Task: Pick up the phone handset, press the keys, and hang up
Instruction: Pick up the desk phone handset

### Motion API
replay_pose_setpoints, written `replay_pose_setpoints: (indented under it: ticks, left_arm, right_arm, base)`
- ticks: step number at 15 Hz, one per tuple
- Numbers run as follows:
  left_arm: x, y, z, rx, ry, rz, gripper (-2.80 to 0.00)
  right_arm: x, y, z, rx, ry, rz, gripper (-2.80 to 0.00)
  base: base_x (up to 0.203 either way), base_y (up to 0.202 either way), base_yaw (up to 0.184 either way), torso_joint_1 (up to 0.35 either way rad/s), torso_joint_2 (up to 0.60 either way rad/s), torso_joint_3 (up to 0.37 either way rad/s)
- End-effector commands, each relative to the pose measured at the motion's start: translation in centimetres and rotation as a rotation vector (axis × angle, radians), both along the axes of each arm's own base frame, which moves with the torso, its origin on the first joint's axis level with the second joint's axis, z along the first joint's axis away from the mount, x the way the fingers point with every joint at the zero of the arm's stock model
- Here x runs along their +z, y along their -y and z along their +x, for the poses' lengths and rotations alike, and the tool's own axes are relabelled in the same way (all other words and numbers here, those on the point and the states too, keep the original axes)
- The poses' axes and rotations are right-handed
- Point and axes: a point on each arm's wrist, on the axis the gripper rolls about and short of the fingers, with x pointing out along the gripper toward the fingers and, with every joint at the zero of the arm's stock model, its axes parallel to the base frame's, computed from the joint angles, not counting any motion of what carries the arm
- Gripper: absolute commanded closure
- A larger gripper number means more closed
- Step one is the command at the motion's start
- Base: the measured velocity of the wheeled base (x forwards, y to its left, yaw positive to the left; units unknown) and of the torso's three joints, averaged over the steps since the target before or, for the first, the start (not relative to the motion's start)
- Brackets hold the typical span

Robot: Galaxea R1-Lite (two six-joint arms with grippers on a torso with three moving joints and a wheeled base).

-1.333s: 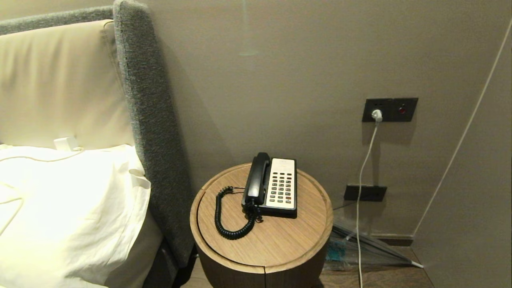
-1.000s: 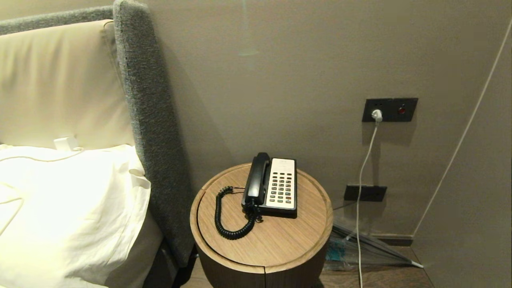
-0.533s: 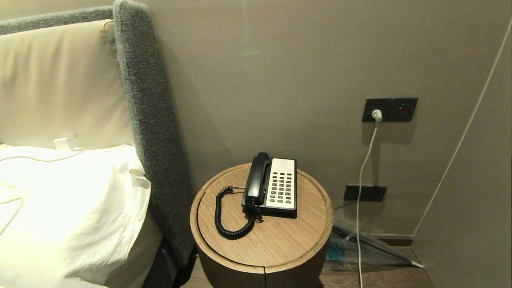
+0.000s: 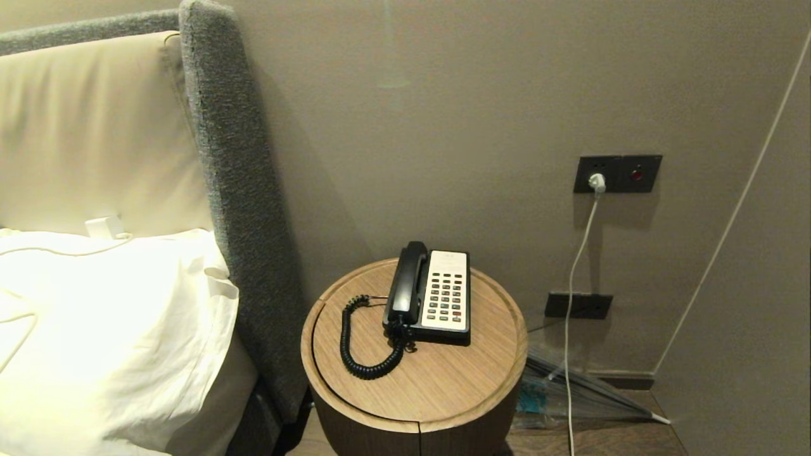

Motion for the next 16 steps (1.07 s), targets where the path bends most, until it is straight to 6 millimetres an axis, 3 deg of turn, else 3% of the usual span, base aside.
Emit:
replay_pose_setpoints:
  ticks: [1, 8, 16]
  left_arm:
    - [-0.09, 0.00, 0.02, 0.000, -0.003, 0.001, 0.00]
    - [-0.09, 0.00, 0.02, -0.001, -0.003, -0.003, 0.00]
    - [-0.11, 0.00, 0.03, 0.000, -0.003, -0.007, 0.00]
  right_arm:
    - [-0.42, 0.00, 0.12, 0.000, -0.014, 0.000, 0.00]
    - [-0.42, 0.00, 0.12, 0.000, -0.014, 0.000, 0.00]
    - [-0.42, 0.00, 0.12, 0.000, -0.014, 0.001, 0.00]
  base:
    - [0.000, 0.000, 0.000, 0.000, 0.00, 0.000]
    - [0.000, 0.000, 0.000, 0.000, 0.00, -0.009]
    - [0.000, 0.000, 0.000, 0.002, 0.00, -0.180]
